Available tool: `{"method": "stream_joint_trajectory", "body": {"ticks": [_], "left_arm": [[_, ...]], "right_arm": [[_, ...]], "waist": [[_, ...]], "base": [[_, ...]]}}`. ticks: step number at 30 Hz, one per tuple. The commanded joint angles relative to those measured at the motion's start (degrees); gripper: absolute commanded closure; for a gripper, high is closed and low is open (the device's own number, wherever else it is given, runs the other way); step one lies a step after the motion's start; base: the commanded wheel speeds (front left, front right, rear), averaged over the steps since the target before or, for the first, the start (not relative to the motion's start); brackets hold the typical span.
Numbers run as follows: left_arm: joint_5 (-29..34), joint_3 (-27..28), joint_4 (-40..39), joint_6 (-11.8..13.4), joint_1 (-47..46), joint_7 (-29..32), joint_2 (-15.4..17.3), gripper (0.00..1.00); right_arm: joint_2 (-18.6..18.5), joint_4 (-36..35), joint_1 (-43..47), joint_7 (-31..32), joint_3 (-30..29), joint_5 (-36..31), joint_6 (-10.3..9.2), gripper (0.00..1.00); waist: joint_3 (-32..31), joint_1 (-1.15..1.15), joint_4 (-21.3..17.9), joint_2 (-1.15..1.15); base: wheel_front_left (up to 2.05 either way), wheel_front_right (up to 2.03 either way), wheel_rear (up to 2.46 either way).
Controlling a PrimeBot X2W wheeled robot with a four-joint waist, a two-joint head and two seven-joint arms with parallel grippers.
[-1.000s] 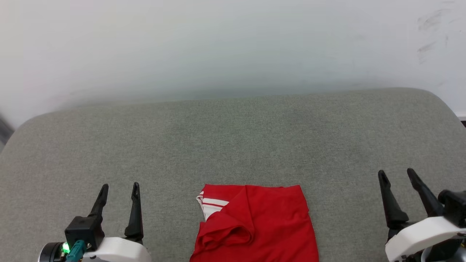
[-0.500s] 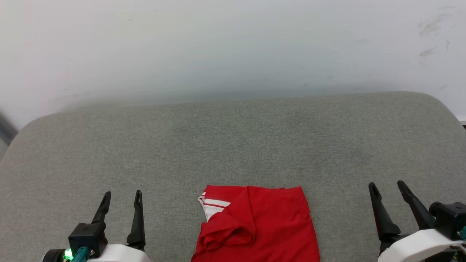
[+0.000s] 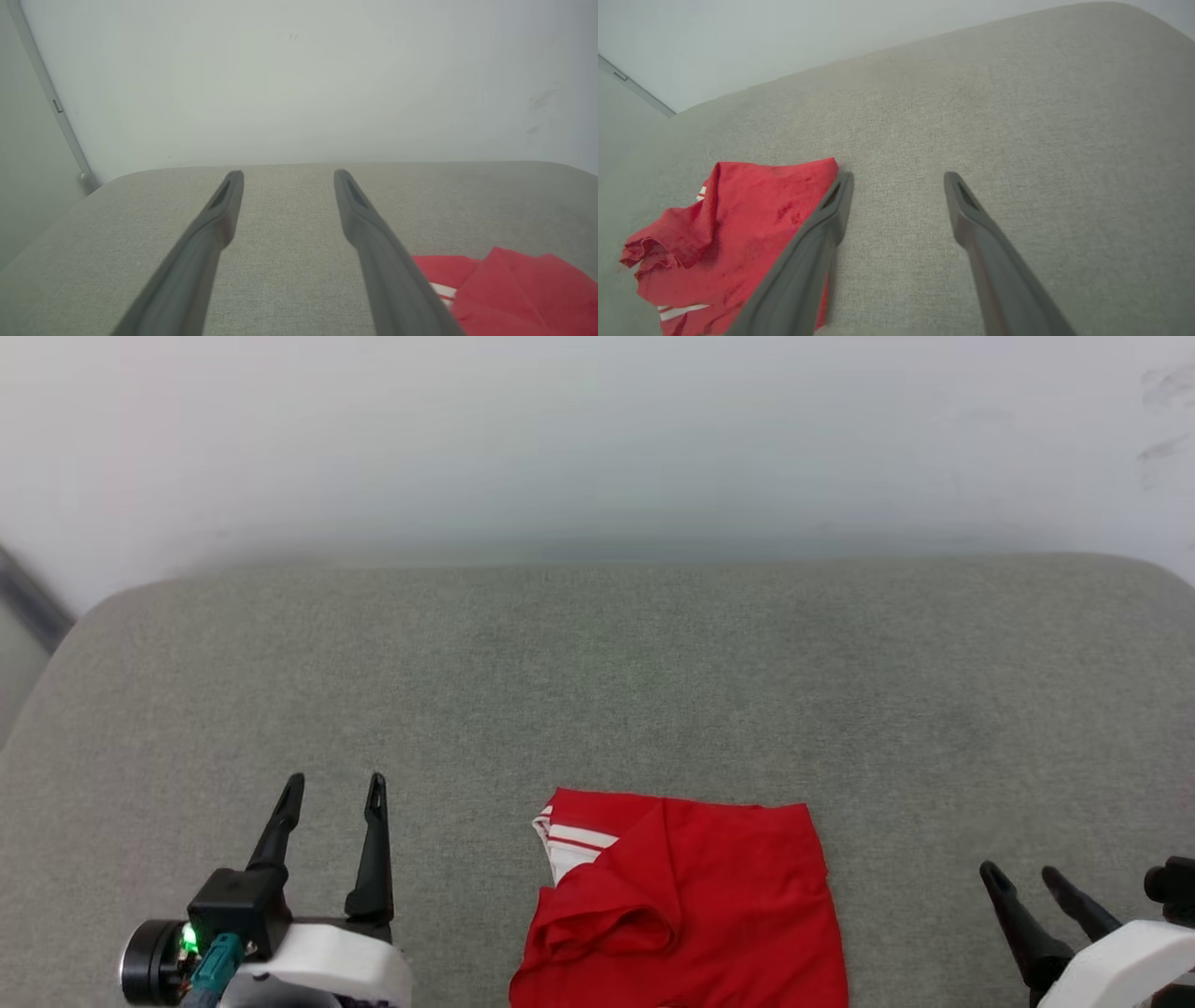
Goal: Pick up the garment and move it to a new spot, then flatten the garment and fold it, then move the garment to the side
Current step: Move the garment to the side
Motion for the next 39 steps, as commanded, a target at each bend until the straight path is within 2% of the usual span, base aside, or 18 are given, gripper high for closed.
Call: {"method": "stream_joint_trajectory", "body": {"ticks": [1, 8, 11, 19, 20, 21, 22, 27, 32, 36, 39], "left_arm": [[0.8, -0.1, -0.5, -0.5, -2.1, -0.2, -0.5, 0.0], [2.5, 0.1, -0.6, -1.6, -5.5, -0.6, -2.8, 0.0], [3.1, 0.1, -0.1, -2.5, -6.9, -0.6, -3.8, 0.0], [5.1, 2.1, 0.8, -4.4, -8.4, -0.6, -6.0, 0.0], [5.2, 2.3, 0.9, -4.6, -8.4, -0.6, -6.3, 0.0], [5.5, 2.6, 1.1, -4.8, -8.4, -0.6, -6.4, 0.0], [5.7, 2.9, 1.2, -5.1, -8.3, -0.7, -6.6, 0.0], [6.6, 3.8, 2.2, -6.0, -7.4, -0.6, -7.1, 0.0], [7.1, 4.4, 2.9, -6.4, -6.6, -0.6, -6.9, 0.0], [7.2, 5.1, 2.9, -6.5, -5.0, -0.6, -6.1, 0.0], [7.0, 5.4, 2.4, -6.2, -3.7, -0.5, -5.8, 0.0]], "right_arm": [[-1.7, 1.2, -0.8, 2.1, 0.3, 2.5, -0.02, 0.0], [-6.5, 8.0, -5.2, 10.6, 6.6, 13.3, -0.01, 0.0], [-7.8, 10.2, -7.3, 12.0, 10.5, 17.0, -0.02, 0.0], [-8.6, 17.2, -10.9, 13.4, 17.9, 24.4, -0.08, 0.0], [-8.6, 18.2, -11.0, 13.7, 18.7, 24.6, -0.14, 0.03], [-8.4, 19.2, -11.1, 14.4, 19.4, 25.4, -0.17, 0.59], [-8.3, 19.7, -11.2, 14.7, 20.2, 25.9, -0.17, 1.0], [-9.0, 17.7, -13.7, 12.6, 22.4, 27.3, -0.06, 1.0], [-11.7, 14.1, -15.5, 9.4, 24.0, 25.6, -0.01, 1.0], [-14.6, 12.0, -16.9, 8.8, 25.7, 20.1, -0.02, 1.0], [-17.0, 10.3, -18.4, 10.9, 26.6, 15.7, -0.02, 1.0]], "waist": [[3.2, 0.0, 2.2, 0.0], [8.6, 0.0, 5.8, 0.0], [10.6, 0.0, 7.4, 0.0], [13.9, 0.0, 9.4, 0.0], [14.0, 0.0, 9.5, 0.0], [14.1, 0.0, 9.5, 0.0], [14.0, 0.0, 9.6, 0.0], [12.7, 0.0, 8.7, 0.0], [10.0, 0.0, 7.1, 0.0], [7.1, 0.0, 3.7, 0.0], [5.6, 0.0, -0.1, 0.0]], "base": [[0.0, 0.0, 0.0], [0.0, 0.0, 0.0], [0.0, 0.0, 0.0], [0.0, 0.0, 0.0], [0.0, 0.0, 0.0], [0.0, 0.0, 0.0], [0.0, 0.0, 0.0], [0.0, 0.0, 0.0], [0.0, 0.0, 0.0], [0.0, 0.0, 0.0], [0.0, 0.0, 0.0]]}}
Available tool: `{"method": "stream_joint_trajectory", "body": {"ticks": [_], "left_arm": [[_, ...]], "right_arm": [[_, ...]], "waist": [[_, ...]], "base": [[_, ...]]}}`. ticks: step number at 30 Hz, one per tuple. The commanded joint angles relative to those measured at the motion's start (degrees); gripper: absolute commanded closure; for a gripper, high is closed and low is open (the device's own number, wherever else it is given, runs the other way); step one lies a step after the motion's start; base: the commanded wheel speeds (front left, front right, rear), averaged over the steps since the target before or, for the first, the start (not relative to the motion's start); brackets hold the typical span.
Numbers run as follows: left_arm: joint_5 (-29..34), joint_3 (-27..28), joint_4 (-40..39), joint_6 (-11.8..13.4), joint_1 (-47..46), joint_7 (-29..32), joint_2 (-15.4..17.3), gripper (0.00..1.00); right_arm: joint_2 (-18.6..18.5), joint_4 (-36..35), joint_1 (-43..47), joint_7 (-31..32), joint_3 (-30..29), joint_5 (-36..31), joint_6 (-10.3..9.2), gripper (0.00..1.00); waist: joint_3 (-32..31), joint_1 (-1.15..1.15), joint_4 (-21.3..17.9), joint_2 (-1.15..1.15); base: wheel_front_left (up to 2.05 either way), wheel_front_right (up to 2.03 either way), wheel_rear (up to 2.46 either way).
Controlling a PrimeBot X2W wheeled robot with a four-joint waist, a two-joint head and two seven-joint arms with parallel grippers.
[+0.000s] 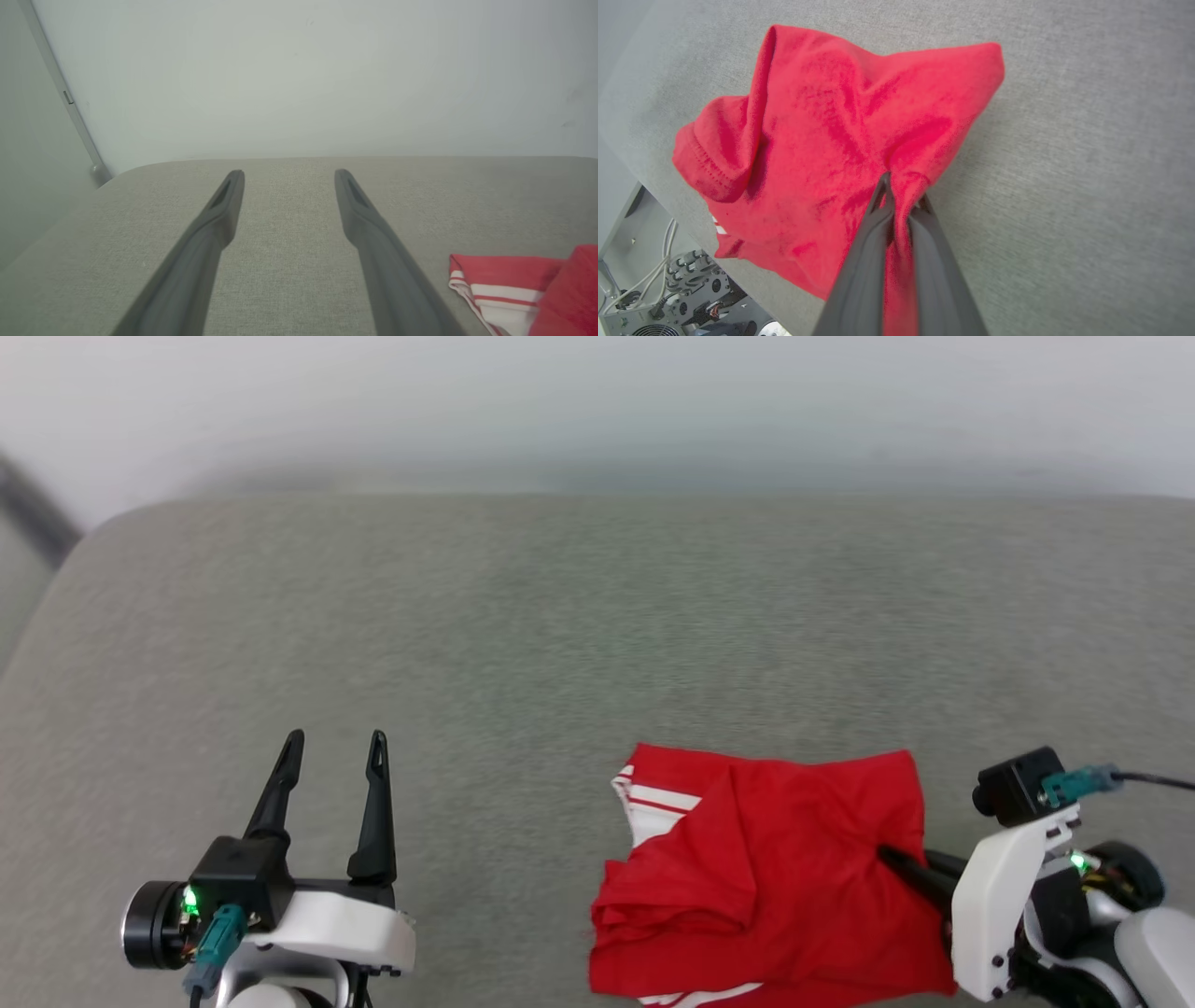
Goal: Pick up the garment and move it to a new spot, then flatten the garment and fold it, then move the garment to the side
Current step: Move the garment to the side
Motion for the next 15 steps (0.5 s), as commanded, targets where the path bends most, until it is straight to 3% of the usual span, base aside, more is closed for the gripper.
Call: {"method": "stream_joint_trajectory", "body": {"ticks": [1, 9, 15], "left_arm": [[0.0, 0.0, -0.4, 0.1, 0.8, -0.1, 0.1, 0.0], [0.4, 0.0, -2.8, 0.4, 0.3, -0.1, 0.3, 0.0], [1.9, -0.4, -5.2, 0.1, -3.3, 0.8, 1.7, 0.0]], "right_arm": [[-1.5, -0.9, -1.2, 1.2, 0.4, -1.5, -0.02, 1.0], [-8.0, -8.0, -8.2, 8.9, 3.1, -6.5, -0.03, 1.0], [-10.1, -7.4, -14.4, 9.2, 2.6, -7.4, -0.03, 1.0]], "waist": [[-2.3, -0.01, -4.8, 0.0], [-0.3, -0.01, -18.1, 0.0], [5.8, -0.01, -25.5, 0.0]], "base": [[0.0, 0.0, 0.0], [0.0, 0.0, 0.0], [0.0, 0.0, 0.0]]}}
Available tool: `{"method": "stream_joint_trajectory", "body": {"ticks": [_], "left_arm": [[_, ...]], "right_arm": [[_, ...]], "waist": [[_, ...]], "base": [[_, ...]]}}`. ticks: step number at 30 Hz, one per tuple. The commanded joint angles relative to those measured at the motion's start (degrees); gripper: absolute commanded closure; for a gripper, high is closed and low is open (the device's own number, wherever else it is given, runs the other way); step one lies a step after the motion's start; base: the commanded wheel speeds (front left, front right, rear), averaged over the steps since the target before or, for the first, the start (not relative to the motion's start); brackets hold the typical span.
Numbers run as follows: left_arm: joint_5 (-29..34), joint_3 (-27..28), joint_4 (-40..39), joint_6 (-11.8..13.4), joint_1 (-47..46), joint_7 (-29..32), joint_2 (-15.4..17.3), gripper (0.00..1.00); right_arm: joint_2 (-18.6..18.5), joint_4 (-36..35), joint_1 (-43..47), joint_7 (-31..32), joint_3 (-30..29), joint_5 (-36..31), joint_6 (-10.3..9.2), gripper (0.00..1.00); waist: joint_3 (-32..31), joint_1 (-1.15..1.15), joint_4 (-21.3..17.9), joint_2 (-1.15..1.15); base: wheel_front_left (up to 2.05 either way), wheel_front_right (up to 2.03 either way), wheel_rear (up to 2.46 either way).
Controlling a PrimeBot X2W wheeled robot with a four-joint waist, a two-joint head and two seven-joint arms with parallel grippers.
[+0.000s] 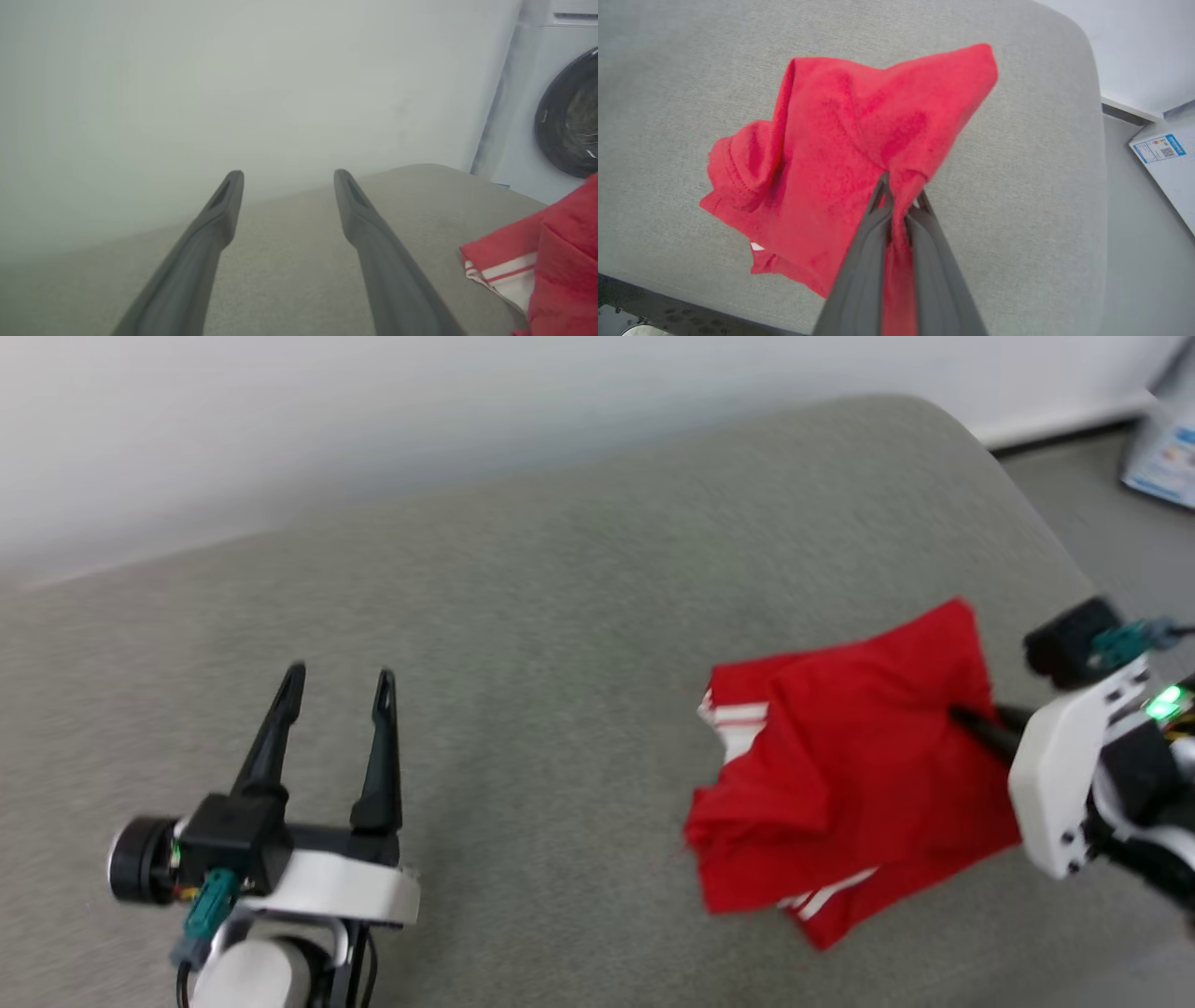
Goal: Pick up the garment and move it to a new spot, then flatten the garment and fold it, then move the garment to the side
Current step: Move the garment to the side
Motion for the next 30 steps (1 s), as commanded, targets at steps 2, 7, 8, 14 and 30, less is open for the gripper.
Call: {"method": "stream_joint_trajectory", "body": {"ticks": [2, 7, 8, 14, 30], "left_arm": [[1.0, -0.4, -0.6, -0.7, -2.8, 0.6, 0.9, 0.0], [2.6, -1.6, -2.1, -1.9, -8.1, 2.2, 2.0, 0.0], [3.1, -1.8, -2.4, -2.1, -9.1, 2.5, 2.3, 0.0], [5.0, -3.4, -4.5, -4.2, -16.4, 4.2, 2.9, 0.0], [6.1, -4.4, -4.6, -4.7, -22.1, 3.3, 2.5, 0.0]], "right_arm": [[-0.4, 1.7, -3.1, -1.3, -0.6, -0.5, -0.03, 1.0], [-2.4, 6.7, -8.0, -4.5, -3.5, -1.9, -0.05, 1.0], [-2.5, 8.0, -9.0, -5.4, -4.3, -2.0, -0.05, 1.0], [-5.1, 17.5, -13.9, -10.9, -10.6, -4.0, -0.06, 1.0], [1.2, 44.1, -20.3, -26.1, -29.2, -16.9, -0.05, 0.0]], "waist": [[7.1, 0.0, -6.1, 0.0], [13.2, 0.0, -6.5, 0.0], [14.5, 0.0, -6.2, 0.0], [22.0, 0.0, -2.9, 0.0], [28.2, 0.0, 3.5, 0.0]], "base": [[0.0, 0.0, 0.0], [0.0, 0.0, 0.0], [0.0, 0.0, 0.0], [0.0, 0.0, 0.0], [0.0, 0.0, 0.0]]}}
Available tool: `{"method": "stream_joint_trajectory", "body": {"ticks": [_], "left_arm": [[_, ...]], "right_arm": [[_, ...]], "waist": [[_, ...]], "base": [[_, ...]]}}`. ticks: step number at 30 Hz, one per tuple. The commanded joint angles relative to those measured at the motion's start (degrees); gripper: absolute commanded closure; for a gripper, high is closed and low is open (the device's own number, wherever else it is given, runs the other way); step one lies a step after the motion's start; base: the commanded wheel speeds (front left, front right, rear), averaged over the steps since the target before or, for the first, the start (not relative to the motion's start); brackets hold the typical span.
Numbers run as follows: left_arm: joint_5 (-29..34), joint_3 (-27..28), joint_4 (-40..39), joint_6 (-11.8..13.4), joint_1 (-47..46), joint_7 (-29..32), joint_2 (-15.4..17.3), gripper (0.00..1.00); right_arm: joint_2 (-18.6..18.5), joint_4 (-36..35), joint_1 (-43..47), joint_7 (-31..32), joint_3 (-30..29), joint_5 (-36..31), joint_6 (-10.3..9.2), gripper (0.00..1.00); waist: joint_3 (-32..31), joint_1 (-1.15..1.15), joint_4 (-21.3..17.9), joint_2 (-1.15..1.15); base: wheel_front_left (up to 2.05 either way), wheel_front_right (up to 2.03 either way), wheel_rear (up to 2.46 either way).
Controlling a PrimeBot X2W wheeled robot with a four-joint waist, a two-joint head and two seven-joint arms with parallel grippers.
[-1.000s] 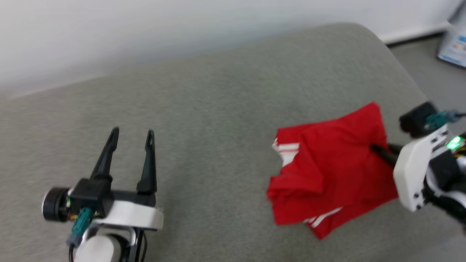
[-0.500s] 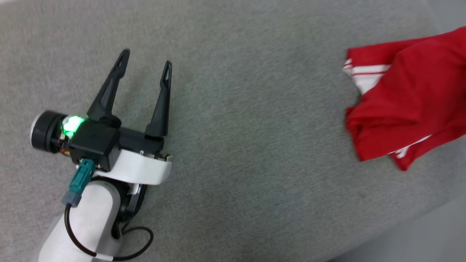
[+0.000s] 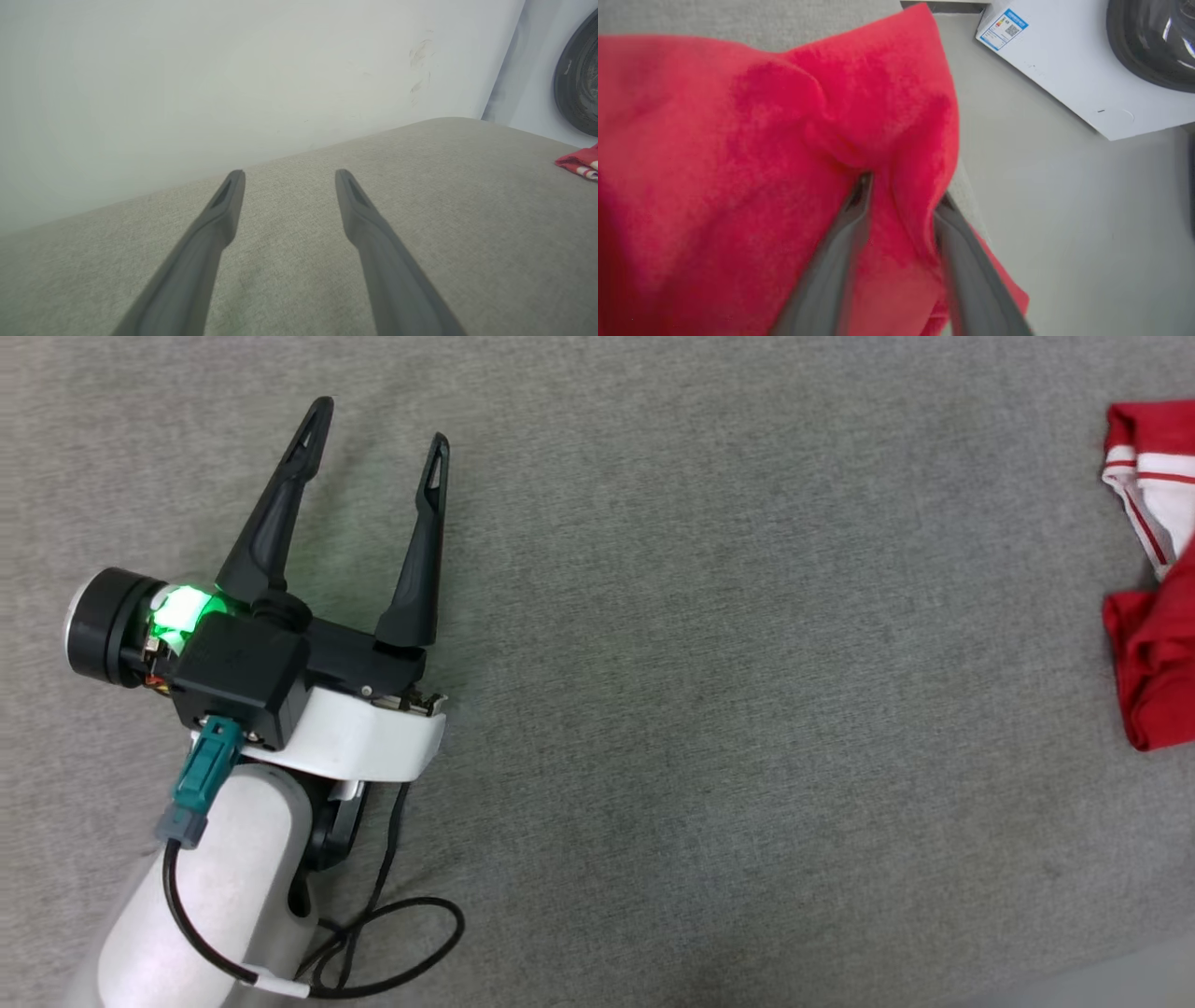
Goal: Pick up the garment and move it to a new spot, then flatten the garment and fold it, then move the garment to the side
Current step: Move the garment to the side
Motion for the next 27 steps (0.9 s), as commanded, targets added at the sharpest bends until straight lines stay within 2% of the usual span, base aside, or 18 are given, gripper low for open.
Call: {"method": "stream_joint_trajectory", "body": {"ticks": [1, 7, 12, 19, 27], "left_arm": [[-0.3, 0.0, 0.5, 0.2, 0.1, -0.7, -0.4, 0.0], [-1.6, -0.1, 2.8, 0.7, 2.7, -2.0, -1.2, 0.0], [-3.1, 0.0, 5.0, 1.6, 6.5, -3.0, -2.4, 0.0], [-5.2, 1.2, 7.1, 3.1, 14.0, -3.9, -2.9, 0.0], [-7.1, 2.1, 8.0, 4.7, 20.5, -4.1, -3.5, 0.0]], "right_arm": [[0.5, 2.1, -0.9, -1.5, -2.1, -2.2, -0.06, 0.0], [3.1, 7.7, 0.1, -5.9, -9.8, -7.3, -0.08, 0.0], [4.3, 8.2, 2.9, -9.8, -13.4, -10.0, -0.05, 0.0], [8.1, 1.6, 9.9, -15.3, -14.3, -10.4, -0.06, 0.0], [13.2, -11.1, 21.1, -14.6, -12.8, -9.7, -0.06, 0.0]], "waist": [[-1.1, -0.01, 0.7, 0.0], [-6.3, -0.01, 1.3, 0.0], [-12.6, -0.01, 1.7, 0.0], [-21.8, -0.01, 2.0, 0.0], [-28.5, -0.01, 2.9, 0.0]], "base": [[0.0, 0.0, 0.0], [0.0, 0.0, 0.0], [0.0, 0.0, 0.0], [0.0, 0.0, 0.0], [0.0, 0.0, 0.0]]}}
